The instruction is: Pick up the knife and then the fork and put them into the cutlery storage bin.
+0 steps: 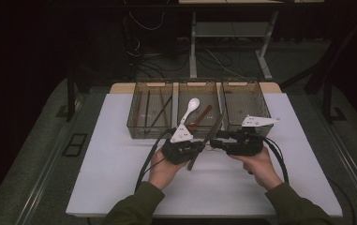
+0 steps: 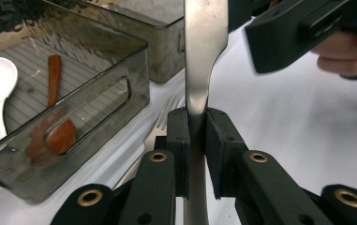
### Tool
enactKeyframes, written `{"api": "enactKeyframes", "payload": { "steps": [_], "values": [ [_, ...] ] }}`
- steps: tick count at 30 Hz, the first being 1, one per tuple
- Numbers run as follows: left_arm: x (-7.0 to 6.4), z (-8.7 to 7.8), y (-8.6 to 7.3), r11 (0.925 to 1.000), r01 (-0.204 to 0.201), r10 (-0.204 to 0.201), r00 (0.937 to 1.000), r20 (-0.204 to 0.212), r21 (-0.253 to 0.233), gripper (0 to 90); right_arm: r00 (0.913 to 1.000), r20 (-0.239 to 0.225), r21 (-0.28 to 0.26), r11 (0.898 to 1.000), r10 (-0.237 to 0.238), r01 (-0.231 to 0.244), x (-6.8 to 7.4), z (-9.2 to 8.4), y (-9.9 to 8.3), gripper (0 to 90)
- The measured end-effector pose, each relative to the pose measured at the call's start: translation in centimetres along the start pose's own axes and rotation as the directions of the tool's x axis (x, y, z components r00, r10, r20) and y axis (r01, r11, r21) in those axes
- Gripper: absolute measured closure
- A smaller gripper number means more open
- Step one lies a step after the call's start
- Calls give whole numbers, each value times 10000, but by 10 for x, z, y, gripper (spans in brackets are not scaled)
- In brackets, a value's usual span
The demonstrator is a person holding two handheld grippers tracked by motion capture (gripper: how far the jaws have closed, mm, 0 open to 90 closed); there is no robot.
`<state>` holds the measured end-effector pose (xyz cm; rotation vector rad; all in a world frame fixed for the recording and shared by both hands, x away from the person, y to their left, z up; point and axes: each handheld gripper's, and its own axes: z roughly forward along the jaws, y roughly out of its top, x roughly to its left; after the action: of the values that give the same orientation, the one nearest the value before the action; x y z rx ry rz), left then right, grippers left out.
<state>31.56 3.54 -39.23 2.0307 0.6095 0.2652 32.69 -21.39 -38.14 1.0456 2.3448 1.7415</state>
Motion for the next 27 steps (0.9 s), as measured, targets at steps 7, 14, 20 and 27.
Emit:
{"api": "enactKeyframes", "payload": {
  "steps": [7, 14, 20, 27],
  "values": [
    [-1, -1, -1, 9997, -11, 5, 9997, -237, -254, 791, 9994, -243, -91, 9997, 227, -229, -1, 16, 7, 635],
    [-1, -3, -1, 9989, -46, 23, 9988, -493, -471, 791, 9989, -404, 53, 9997, 253, -251, 0, 26, 12, 791],
    [1, -1, -2, 9986, 61, -83, 9991, -421, -523, 789, 9985, -470, 52, 9996, 265, -263, 0, 29, 12, 868],
    [1, -3, -2, 9975, 129, -150, 9994, -306, -702, 788, 9986, -523, 90, 10000, -9, 14, 3, 29, 15, 881]
  ]
}}
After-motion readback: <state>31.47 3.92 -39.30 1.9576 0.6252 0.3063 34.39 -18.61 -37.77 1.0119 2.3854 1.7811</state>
